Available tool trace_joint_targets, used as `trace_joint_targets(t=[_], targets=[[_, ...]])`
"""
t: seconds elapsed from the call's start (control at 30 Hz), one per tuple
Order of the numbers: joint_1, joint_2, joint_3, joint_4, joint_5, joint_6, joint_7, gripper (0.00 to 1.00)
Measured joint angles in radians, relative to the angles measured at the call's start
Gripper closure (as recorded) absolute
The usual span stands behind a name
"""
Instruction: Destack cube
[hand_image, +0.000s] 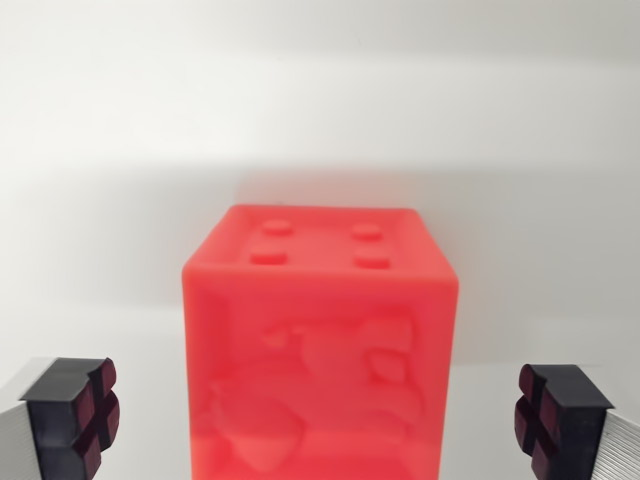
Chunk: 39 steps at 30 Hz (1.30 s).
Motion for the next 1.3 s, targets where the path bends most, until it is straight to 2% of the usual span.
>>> trace_joint_targets(t=[0.73, 1.3], targets=[[0.0, -0.181, -0.001, -0.022, -0.001, -0.156, 0.0, 0.0], [0.0, -0.308, -0.001, 0.0, -0.002, -0.305, 0.001, 0.0]])
